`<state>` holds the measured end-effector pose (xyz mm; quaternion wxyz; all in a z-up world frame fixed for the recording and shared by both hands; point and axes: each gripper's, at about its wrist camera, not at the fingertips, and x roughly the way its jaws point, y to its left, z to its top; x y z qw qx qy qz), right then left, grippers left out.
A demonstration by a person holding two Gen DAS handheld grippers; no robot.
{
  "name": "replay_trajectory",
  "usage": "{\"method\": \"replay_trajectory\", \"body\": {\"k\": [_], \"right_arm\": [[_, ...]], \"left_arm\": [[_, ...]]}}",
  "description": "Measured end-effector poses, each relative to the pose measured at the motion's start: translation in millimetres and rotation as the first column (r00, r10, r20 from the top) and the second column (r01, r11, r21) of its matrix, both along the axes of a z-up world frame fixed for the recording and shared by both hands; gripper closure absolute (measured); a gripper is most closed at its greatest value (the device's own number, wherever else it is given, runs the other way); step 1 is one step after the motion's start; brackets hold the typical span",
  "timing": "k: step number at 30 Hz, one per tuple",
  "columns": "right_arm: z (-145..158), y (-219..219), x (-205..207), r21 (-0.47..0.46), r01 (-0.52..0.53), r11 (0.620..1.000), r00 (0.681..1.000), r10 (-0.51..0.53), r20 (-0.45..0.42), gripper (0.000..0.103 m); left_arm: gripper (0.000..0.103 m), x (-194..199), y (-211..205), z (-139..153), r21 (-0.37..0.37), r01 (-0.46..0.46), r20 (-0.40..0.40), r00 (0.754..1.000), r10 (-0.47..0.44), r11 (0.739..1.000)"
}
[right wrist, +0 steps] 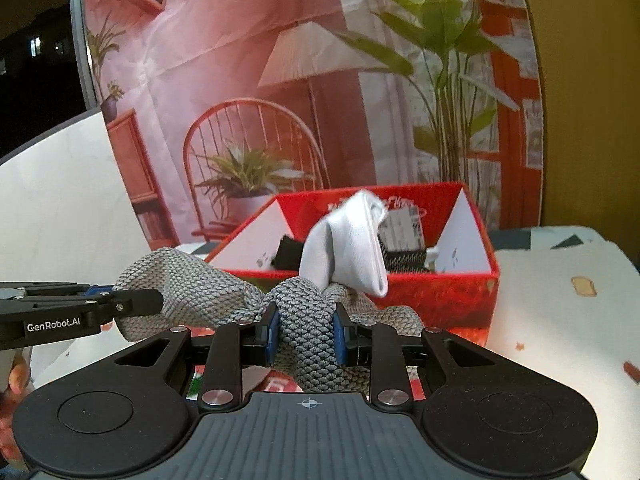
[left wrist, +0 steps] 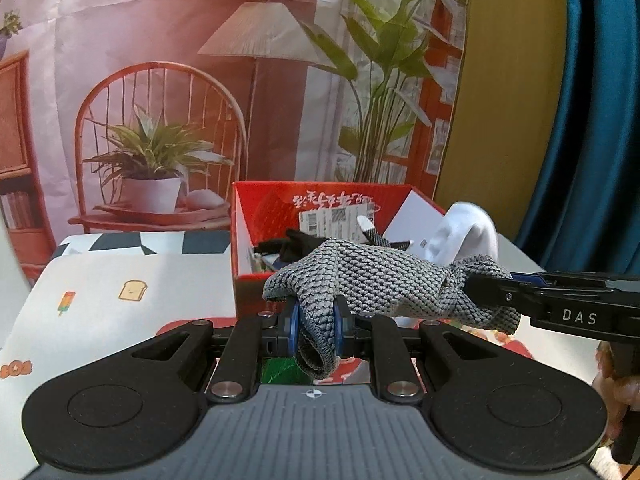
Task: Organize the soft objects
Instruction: 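Lift the grey knit cloth and carry it over the red box, then lower the grey cloth into the box and open both grippers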
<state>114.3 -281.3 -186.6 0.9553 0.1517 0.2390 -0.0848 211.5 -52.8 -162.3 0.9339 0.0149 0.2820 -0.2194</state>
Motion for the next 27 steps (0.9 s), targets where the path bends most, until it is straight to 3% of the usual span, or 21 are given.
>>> {"method": "replay_trajectory", "body": {"k": [12, 19, 27], "right_arm": [[23, -26, 38, -0.016, -0.017, 1.000, 1.000, 0.017, 0.014, 0.079], [27, -35, 46, -0.003, -0.022, 1.000, 1.000, 0.023, 0.016, 0.079], [63, -46, 41, 0.006, -0.034, 0.999, 0.995, 0.033, 0.098, 0.079]], "left_arm": [[0.085, 43, -9, 17, -0.030, -0.015, 0.011, 1.000, 0.016, 0.999], [0.085, 47, -12, 22, -0.033, -0.017, 0.025, 1.000, 0.018, 0.999], [0.085, 39, -11, 62, -0.110, -0.005, 0.130, 0.991, 0.019, 0.994]]}}
